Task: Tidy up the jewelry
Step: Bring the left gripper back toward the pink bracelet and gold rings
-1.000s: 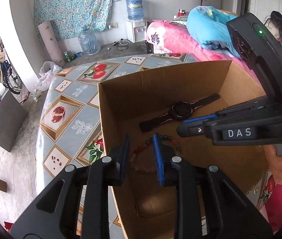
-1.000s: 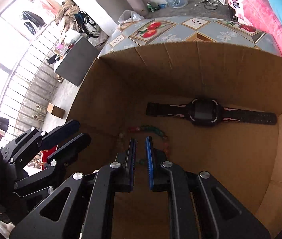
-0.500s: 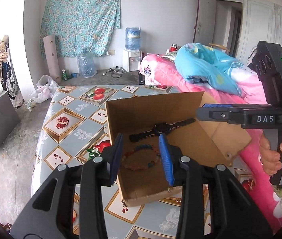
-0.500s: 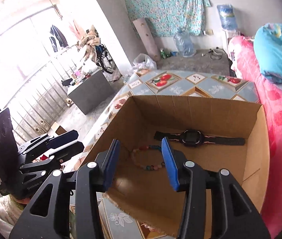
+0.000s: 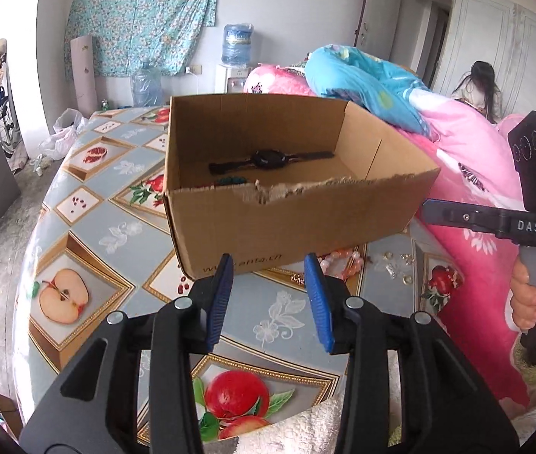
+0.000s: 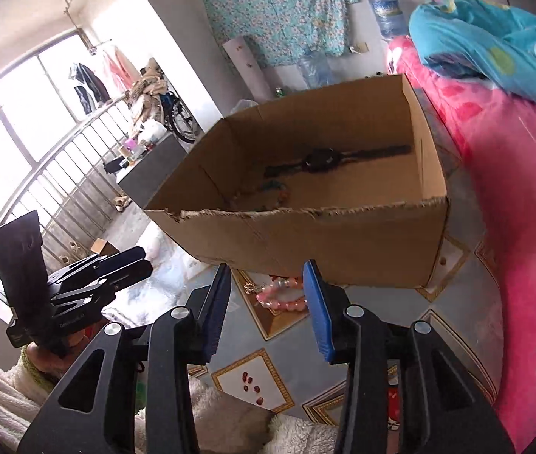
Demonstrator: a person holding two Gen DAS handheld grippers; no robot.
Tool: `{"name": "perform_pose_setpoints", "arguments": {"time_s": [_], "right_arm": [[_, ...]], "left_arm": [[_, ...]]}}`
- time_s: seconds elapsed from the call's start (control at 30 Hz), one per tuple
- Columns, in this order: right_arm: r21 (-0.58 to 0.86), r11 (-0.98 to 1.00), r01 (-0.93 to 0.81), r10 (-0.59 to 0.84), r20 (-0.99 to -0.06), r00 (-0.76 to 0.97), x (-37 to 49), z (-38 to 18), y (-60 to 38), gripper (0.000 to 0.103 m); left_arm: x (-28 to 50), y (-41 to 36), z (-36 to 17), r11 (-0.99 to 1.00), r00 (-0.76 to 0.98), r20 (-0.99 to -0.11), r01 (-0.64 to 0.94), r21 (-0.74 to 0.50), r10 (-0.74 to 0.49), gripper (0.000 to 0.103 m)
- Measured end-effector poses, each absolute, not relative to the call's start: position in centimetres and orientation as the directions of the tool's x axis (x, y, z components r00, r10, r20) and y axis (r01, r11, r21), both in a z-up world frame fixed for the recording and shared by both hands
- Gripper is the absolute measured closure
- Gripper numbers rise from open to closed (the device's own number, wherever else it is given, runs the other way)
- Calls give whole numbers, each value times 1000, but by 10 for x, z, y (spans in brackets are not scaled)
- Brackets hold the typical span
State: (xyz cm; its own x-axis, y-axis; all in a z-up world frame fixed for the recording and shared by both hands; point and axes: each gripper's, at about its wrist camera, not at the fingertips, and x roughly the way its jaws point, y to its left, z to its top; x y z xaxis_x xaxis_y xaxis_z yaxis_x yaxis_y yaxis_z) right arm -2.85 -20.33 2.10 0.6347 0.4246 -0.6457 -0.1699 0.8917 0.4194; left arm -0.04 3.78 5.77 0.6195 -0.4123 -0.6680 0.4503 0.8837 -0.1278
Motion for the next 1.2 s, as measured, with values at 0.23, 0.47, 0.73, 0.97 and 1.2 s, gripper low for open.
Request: {"name": "perform_pose_setpoints", "arguments": {"time_s": [0.23, 0.47, 0.73, 0.97, 1.2], "right_arm": [[430, 898, -89, 375, -645, 666, -4, 16, -223, 71], [447, 891, -78, 366, -607, 705, -3, 18, -233, 71], [330, 936, -122, 309, -607, 732, -50, 18, -227, 70], [250, 963, -104, 252, -690, 678, -90, -22, -209, 70], [200, 977, -67, 191, -703, 686, -97, -41, -207, 70]], "left_arm": [[2, 33, 38, 887, 600, -686, 436, -151, -411, 66], [4, 18, 27, 873, 573, -701, 466, -147, -424, 66], [1, 1, 12, 857, 540, -724, 496, -138, -429, 66], [-3, -23, 4, 831, 522, -733, 546, -105, -436, 66], [-8, -50, 1, 783, 467, -739, 608, -131, -486, 66]]}}
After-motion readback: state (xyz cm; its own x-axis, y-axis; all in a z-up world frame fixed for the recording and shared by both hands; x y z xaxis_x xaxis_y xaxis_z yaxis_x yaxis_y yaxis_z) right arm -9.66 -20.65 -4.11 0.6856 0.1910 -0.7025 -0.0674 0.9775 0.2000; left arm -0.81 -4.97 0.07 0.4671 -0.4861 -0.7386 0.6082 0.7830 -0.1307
